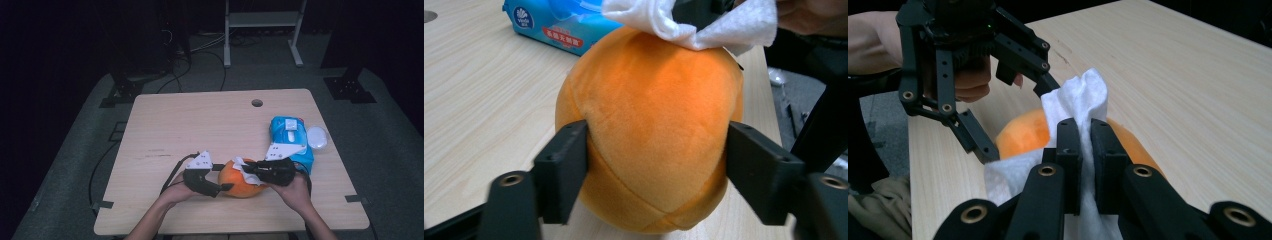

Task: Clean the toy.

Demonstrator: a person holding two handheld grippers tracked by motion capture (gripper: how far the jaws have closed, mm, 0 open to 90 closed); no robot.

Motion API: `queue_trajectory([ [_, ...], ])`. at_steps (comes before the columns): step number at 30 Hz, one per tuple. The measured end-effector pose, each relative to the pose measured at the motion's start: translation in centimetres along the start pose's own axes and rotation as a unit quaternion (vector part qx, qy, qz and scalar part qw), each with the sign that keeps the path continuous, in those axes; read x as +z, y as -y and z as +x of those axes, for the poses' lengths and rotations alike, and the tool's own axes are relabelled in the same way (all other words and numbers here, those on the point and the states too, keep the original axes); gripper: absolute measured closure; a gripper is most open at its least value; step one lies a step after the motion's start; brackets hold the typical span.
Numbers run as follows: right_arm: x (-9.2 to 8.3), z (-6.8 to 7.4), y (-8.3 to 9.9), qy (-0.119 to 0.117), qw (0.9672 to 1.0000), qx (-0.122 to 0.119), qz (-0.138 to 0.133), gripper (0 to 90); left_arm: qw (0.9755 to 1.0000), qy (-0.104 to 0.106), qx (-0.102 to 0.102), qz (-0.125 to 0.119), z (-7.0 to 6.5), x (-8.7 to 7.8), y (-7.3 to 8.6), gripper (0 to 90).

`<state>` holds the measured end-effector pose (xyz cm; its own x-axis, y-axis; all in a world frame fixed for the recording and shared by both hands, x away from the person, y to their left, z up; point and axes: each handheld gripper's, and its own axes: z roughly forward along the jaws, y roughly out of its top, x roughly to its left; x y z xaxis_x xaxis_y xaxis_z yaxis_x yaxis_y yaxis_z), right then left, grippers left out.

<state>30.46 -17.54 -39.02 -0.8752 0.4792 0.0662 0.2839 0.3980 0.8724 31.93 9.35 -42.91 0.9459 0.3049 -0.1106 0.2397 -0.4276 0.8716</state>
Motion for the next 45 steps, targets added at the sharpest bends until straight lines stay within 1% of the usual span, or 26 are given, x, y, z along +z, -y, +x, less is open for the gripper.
queue_trajectory([
  [1, -0.2, -0.3, 0.3, 0.002, 1.0, 0.009, 0.0, 83.2, 1.0, -0.004, -0.003, -0.005, 0.1, 0.1, 0.1, 17.4],
  [2, -0.2, -0.3, 0.3, 0.002, 1.0, 0.009, 0.0, 83.2, 0.9999, -0.007, -0.006, -0.007, 0.3, 0.1, 0.1, 17.4],
  [3, -0.3, -0.4, 0.3, 0.003, 0.9999, 0.011, 0.0, 83.2, 0.9998, -0.007, -0.014, -0.009, 0.4, 0.3, 0.3, 14.6],
  [4, -0.4, -0.6, 0.4, 0.004, 0.9999, 0.013, 0.0, 83.2, 0.9998, -0.003, -0.018, -0.007, 0.4, 0.5, 0.4, 13.7],
  [6, -0.3, -0.7, 0.4, 0.006, 0.9999, 0.013, 0.002, 83.2, 0.9998, 0.002, -0.018, -0.005, 0.3, 0.9, 0.5, 21.0],
  [7, -0.3, -0.7, 0.4, 0.006, 0.9999, 0.013, 0.002, 83.2, 0.9999, -0.002, -0.016, -0.005, 0.2, 1.0, 0.5, 21.0],
  [9, -0.3, -0.6, 0.3, 0.013, 0.9999, 0.006, 0.001, 83.2, 0.9998, -0.015, -0.012, -0.009, 0.0, 0.9, 0.3, 26.2],
  [12, -0.4, 0.1, -0.2, 0.019, 0.9998, -0.006, -0.002, 83.2, 0.9997, -0.022, 0.002, -0.012, -0.5, 0.8, -0.1, 29.8],
  [14, -0.3, 0.8, -0.6, 0.009, 0.9998, -0.016, -0.005, 83.3, 0.9995, -0.024, 0.018, -0.011, -1.1, 0.9, -0.5, 30.8],
  [15, 0.2, 1.8, -1.1, 0.001, 0.9996, -0.03, -0.002, 83.2, 0.9993, -0.025, 0.026, -0.008, -1.5, 1.0, -0.7, 31.0],
  [16, 0.2, 1.8, -1.1, 0.001, 0.9996, -0.03, -0.002, 83.2, 0.9991, -0.025, 0.034, -0.005, -1.7, 1.1, -0.8, 31.0],
  [18, 0.8, 2.6, -1.3, -0.006, 0.999, -0.044, 0.005, 83.2, 0.9984, -0.027, 0.049, 0.002, -2.1, 1.3, -0.8, 31.1],
  [20, 1.3, 3.1, -1.4, -0.006, 0.9983, -0.056, 0.016, 83.2, 0.9979, -0.029, 0.057, 0.007, -2.3, 1.4, -0.8, 31.2],
  [22, 1.3, 3.0, -1.4, -0.002, 0.9982, -0.057, 0.017, 83.2, 0.9983, -0.026, 0.052, 0.003, -2.2, 1.4, -0.7, 31.4],
  [23, 1.0, 2.6, -1.3, 0.001, 0.9984, -0.054, 0.015, 83.2, 0.9981, -0.027, 0.055, 0.005, -2.1, 1.3, -0.6, 31.4],
  [24, 0.5, 1.9, -1.2, 0.018, 0.9985, -0.05, 0.013, 83.2, 0.9981, -0.028, 0.054, 0.005, -2.1, 1.3, -0.6, 31.2],
  [25, 0.1, 1.5, -1.1, 0.028, 0.9984, -0.047, 0.015, 83.2, 0.9982, -0.027, 0.053, 0.005, -2.0, 1.4, -0.5, 30.9],
  [26, 0.1, 1.5, -1.1, 0.028, 0.9984, -0.047, 0.015, 83.2, 0.9983, -0.027, 0.051, 0.005, -1.8, 1.3, -0.4, 30.9],
  [28, -0.4, 0.5, -0.6, 0.037, 0.9987, -0.031, 0.014, 83.2, 0.9987, -0.027, 0.043, 0.003, -1.6, 1.3, -0.3, 29.4],
  [30, -0.8, -0.2, -0.1, 0.042, 0.9989, -0.017, 0.015, 83.2, 0.9993, -0.022, 0.03, -0.005, -1.4, 1.2, -0.3, 26.5],
  [31, -0.9, -0.4, 0.0, 0.042, 0.9989, -0.016, 0.014, 83.2, 0.9996, -0.016, 0.023, -0.008, -1.3, 1.2, -0.3, 22.8],
  [34, -0.8, -0.3, 0.0, 0.041, 0.9989, -0.018, 0.015, 83.2, 0.9999, 0.003, -0.006, -0.013, -1.0, 1.3, -0.2, 19.2],
  [36, -0.7, -0.2, 0.0, 0.04, 0.9989, -0.019, 0.016, 83.2, 0.9995, 0.008, -0.023, -0.02, -0.7, 1.3, 0.0, 19.4],
  [37, -0.6, -0.2, 0.0, 0.039, 0.9989, -0.02, 0.016, 83.2, 0.9994, 0.007, -0.027, -0.021, -0.7, 1.3, 0.1, 20.0],
  [41, -0.6, -0.1, -0.1, 0.04, 0.9988, -0.022, 0.018, 83.2, 0.9996, -0.004, -0.02, -0.018, -0.9, 1.2, -0.1, 28.7],
  [45, -0.3, 0.9, -0.6, 0.035, 0.9987, -0.033, 0.016, 83.2, 0.9998, -0.006, -0.011, -0.014, -1.2, 1.3, -0.4, 29.3],
])
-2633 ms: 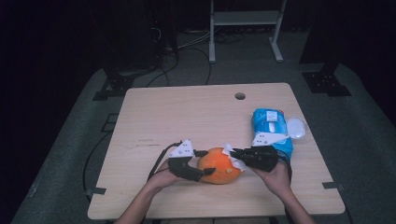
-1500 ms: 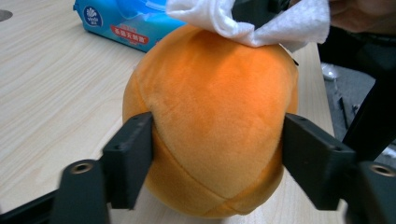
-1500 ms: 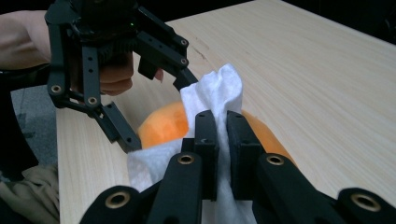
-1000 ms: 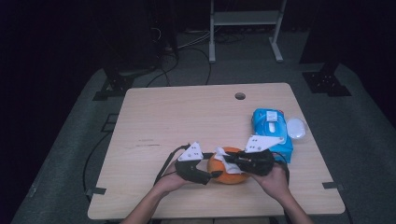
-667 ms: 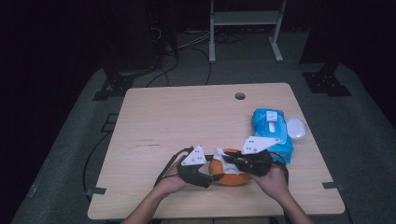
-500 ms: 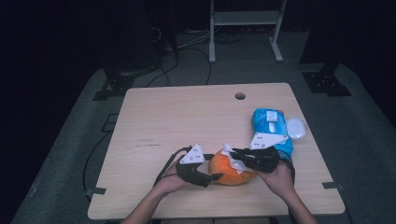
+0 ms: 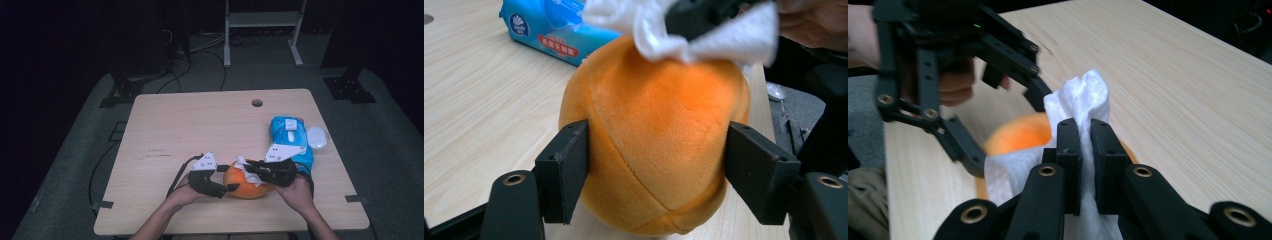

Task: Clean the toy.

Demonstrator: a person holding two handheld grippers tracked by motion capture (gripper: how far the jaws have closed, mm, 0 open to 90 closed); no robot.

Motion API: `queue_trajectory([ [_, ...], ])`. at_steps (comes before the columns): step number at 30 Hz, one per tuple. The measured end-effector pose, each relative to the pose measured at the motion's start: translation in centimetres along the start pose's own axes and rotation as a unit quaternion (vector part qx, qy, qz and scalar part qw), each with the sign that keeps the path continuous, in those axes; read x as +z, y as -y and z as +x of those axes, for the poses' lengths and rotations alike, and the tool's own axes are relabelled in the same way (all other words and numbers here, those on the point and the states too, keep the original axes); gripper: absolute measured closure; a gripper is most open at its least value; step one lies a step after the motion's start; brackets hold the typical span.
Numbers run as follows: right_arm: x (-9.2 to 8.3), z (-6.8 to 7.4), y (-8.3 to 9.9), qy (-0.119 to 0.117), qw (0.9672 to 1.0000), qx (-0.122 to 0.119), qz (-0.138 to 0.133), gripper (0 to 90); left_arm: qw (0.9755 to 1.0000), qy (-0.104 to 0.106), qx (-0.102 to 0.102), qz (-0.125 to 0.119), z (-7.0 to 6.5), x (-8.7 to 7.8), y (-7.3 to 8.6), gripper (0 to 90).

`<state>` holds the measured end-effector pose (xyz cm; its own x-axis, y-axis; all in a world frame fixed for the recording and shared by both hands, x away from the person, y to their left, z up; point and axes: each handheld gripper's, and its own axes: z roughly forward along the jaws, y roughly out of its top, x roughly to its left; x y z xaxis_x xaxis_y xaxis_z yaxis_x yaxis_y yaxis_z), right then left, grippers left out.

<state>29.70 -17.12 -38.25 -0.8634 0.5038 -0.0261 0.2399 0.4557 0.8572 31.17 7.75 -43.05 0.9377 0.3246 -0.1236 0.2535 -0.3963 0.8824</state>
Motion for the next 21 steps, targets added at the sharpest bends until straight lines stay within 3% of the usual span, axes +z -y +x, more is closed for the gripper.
queue_trajectory([
  [4, 1.6, 2.3, -0.7, -0.029, 0.9991, -0.031, 0.01, 83.1, 0.9998, -0.003, 0.019, 0.01, -0.5, 0.2, -0.1, 29.3],
  [7, 1.8, 2.5, -0.8, -0.026, 0.9986, -0.043, 0.017, 83.2, 0.9993, -0.006, 0.032, 0.017, -0.7, 0.2, 0.0, 29.3],
  [9, 1.5, 1.9, -0.8, -0.025, 0.9991, -0.031, 0.011, 83.2, 0.9988, -0.007, 0.043, 0.022, -0.7, 0.2, 0.0, 29.4],
  [10, 0.9, 1.1, -0.6, -0.01, 0.9996, -0.024, 0.008, 83.1, 0.9986, -0.008, 0.047, 0.025, -0.7, 0.2, 0.1, 29.4],
  [12, 0.6, 0.6, -0.4, -0.004, 0.9998, -0.017, 0.007, 83.2, 0.9983, -0.007, 0.048, 0.031, -0.6, 0.2, 0.4, 29.3],
  [13, 0.0, -0.5, 0.3, 0.006, 1.0, 0.003, 0.006, 83.2, 0.9983, -0.006, 0.048, 0.033, -0.4, 0.2, 0.5, 28.7],
  [14, 0.0, -0.5, 0.3, 0.006, 1.0, 0.003, 0.006, 83.2, 0.9986, -0.004, 0.043, 0.03, -0.3, 0.1, 0.6, 28.7],
  [17, -0.3, -1.8, 1.3, -0.005, 0.9994, 0.034, 0.003, 83.1, 0.9995, 0.009, 0.024, 0.02, -0.1, 0.1, 0.6, 23.8],
  [21, -0.3, -1.6, 1.3, -0.004, 0.9995, 0.03, 0.007, 83.2, 0.9996, 0.011, 0.02, 0.017, -0.1, 0.2, 0.6, 27.3],
])
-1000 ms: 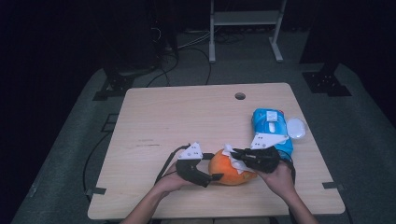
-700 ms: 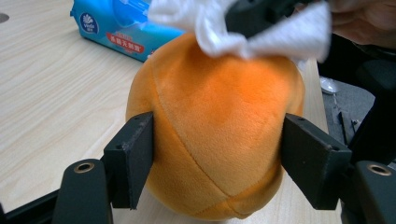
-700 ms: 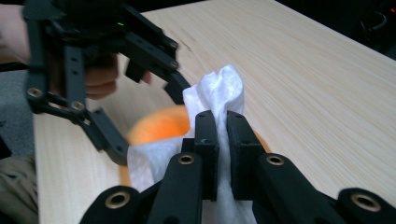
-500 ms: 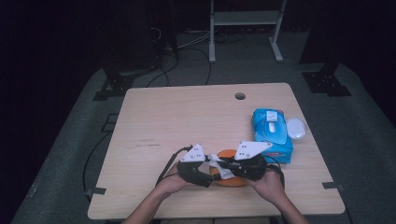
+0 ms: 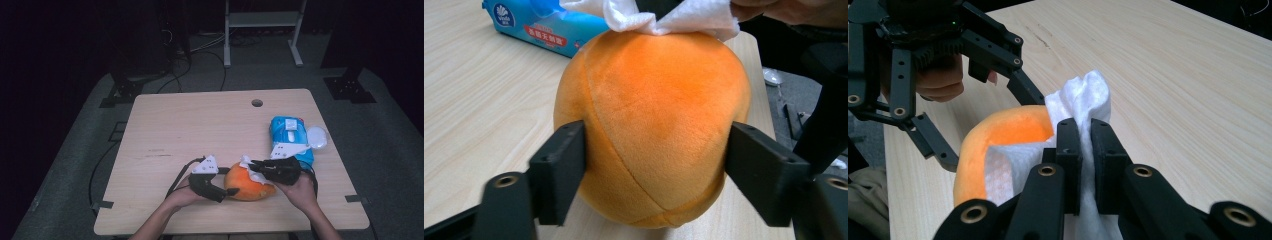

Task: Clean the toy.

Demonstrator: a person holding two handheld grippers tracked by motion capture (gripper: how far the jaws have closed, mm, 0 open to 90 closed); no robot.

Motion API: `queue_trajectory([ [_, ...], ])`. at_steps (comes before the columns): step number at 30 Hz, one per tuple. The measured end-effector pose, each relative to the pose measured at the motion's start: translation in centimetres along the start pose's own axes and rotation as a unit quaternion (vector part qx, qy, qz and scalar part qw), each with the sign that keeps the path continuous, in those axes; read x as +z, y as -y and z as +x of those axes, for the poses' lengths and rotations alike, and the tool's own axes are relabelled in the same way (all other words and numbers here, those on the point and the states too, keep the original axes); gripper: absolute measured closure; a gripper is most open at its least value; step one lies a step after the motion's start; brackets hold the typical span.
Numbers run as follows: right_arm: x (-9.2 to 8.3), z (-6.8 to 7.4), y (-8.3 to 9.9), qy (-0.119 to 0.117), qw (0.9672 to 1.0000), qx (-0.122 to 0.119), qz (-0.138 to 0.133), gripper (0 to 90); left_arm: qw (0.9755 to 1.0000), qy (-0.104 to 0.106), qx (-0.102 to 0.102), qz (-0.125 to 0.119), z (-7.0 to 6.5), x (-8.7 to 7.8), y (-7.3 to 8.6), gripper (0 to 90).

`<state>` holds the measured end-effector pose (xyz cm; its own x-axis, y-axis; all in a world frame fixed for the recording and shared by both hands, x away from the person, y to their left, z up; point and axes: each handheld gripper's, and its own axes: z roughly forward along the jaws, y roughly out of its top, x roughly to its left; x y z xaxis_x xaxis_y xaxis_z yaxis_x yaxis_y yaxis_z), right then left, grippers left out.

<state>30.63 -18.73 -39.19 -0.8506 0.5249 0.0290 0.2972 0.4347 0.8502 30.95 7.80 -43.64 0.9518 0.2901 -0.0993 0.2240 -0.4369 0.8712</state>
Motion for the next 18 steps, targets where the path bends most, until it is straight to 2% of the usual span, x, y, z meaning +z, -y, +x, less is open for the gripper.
queue_trajectory([
  [3, 0.1, 0.8, -0.5, -0.002, 0.9999, -0.013, -0.002, 83.1, 1.0, -0.002, 0.007, 0.001, -0.3, 0.0, -0.2, 30.1],
  [8, 1.8, 3.5, -1.4, -0.036, 0.9984, -0.043, 0.002, 83.1, 0.9996, -0.004, 0.026, 0.008, -0.9, 0.3, -0.6, 30.4],
  [10, 2.5, 4.2, -1.6, -0.039, 0.9976, -0.055, 0.01, 83.1, 0.9994, -0.007, 0.032, 0.012, -1.0, 0.3, -0.5, 30.5],
  [13, 2.5, 3.7, -1.6, -0.036, 0.9979, -0.052, 0.009, 83.1, 0.9993, -0.006, 0.035, 0.01, -0.9, 0.2, -0.4, 30.8],
  [18, 1.0, 1.6, -1.0, -0.004, 0.9995, -0.03, 0.003, 83.1, 0.9991, -0.005, 0.037, 0.019, -0.6, 0.2, 0.0, 30.5],
])
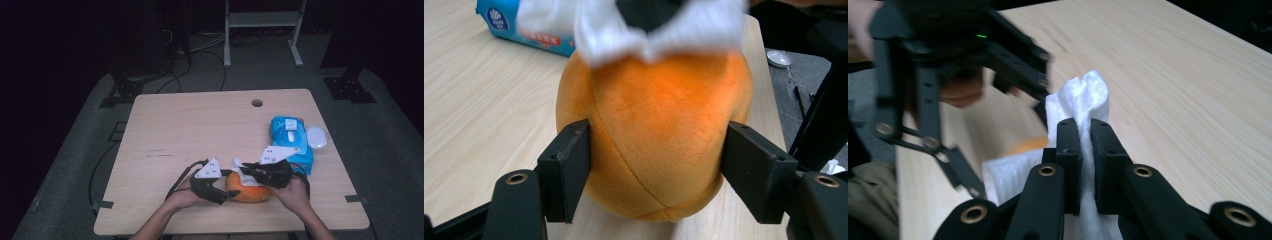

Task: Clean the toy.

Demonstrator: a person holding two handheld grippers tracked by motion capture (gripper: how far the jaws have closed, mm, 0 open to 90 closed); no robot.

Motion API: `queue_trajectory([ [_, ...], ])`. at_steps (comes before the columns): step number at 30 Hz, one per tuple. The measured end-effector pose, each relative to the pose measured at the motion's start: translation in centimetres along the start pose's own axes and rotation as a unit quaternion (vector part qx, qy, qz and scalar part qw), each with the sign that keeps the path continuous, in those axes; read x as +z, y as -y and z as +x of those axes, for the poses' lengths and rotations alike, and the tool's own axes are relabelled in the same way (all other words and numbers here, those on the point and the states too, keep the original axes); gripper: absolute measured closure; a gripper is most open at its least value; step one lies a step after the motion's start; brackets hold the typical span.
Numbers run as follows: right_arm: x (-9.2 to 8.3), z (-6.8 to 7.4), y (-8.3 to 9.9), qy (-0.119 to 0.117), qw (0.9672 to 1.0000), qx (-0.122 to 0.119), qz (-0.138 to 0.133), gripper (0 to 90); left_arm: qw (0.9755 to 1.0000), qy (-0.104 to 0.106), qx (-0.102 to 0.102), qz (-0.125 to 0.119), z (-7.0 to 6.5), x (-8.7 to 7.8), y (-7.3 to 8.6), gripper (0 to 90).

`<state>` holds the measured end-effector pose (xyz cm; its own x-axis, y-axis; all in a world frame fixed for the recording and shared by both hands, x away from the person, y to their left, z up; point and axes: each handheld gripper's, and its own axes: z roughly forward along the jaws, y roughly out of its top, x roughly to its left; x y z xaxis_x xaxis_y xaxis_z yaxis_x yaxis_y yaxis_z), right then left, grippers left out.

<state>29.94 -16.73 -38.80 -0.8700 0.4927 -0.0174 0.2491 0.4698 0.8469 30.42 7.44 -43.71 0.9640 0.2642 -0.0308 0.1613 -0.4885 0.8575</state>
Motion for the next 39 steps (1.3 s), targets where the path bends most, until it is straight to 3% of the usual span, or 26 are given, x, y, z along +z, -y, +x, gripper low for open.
queue_trajectory([
  [3, -0.7, -1.0, 0.9, 0.005, 0.9998, 0.018, 0.001, 83.1, 1.0, 0.002, -0.006, 0.0, 0.1, 0.0, 0.2, 28.1],
  [8, -1.1, -1.1, 1.3, 0.005, 0.9997, 0.025, 0.0, 83.1, 0.9985, 0.014, -0.052, -0.013, 0.7, 0.3, 0.3, 18.0],
  [10, -0.9, -1.1, 1.3, 0.005, 0.9998, 0.021, 0.001, 83.1, 0.9969, 0.024, -0.072, -0.019, 0.8, 0.6, 0.6, 18.2],
  [12, -0.9, -1.0, 1.2, 0.007, 0.9998, 0.019, 0.003, 83.1, 0.9965, 0.023, -0.076, -0.023, 0.9, 0.5, 0.7, 24.9],
  [13, -0.9, -0.9, 1.0, 0.009, 0.9998, 0.016, 0.005, 83.1, 0.9968, 0.021, -0.073, -0.024, 0.9, 0.4, 0.6, 29.6],
  [16, -0.8, -0.4, 0.6, 0.008, 0.9999, 0.006, 0.003, 83.1, 0.9985, 0.011, -0.051, -0.019, 0.5, 0.2, 0.1, 31.0],
  [22, 0.8, 2.3, -0.6, -0.032, 0.9992, -0.021, 0.006, 83.1, 0.9998, -0.002, 0.014, -0.011, -1.0, 0.5, -0.9, 30.9],
  [24, 1.5, 3.0, -0.7, -0.04, 0.9986, -0.032, 0.015, 83.1, 0.9996, -0.006, 0.026, -0.004, -1.2, 0.5, -0.9, 30.7],
  [26, 1.7, 2.9, -0.8, -0.037, 0.9985, -0.037, 0.017, 83.2, 0.9997, -0.003, 0.023, -0.006, -1.1, 0.5, -0.7, 30.6],
  [33, -0.3, 0.0, 0.2, -0.001, 1.0, 0.001, 0.006, 83.2, 0.9997, -0.001, 0.023, 0.004, -0.5, 0.3, -0.1, 30.4],
  [37, -1.3, -1.6, 1.5, 0.01, 0.9994, 0.034, 0.003, 83.2, 0.9999, 0.001, 0.011, 0.0, 0.0, 0.1, 0.2, 28.9],
  [39, -1.5, -1.8, 1.8, 0.007, 0.9991, 0.041, 0.002, 83.2, 0.9999, 0.008, -0.007, -0.006, 0.3, 0.2, 0.4, 26.0],
])
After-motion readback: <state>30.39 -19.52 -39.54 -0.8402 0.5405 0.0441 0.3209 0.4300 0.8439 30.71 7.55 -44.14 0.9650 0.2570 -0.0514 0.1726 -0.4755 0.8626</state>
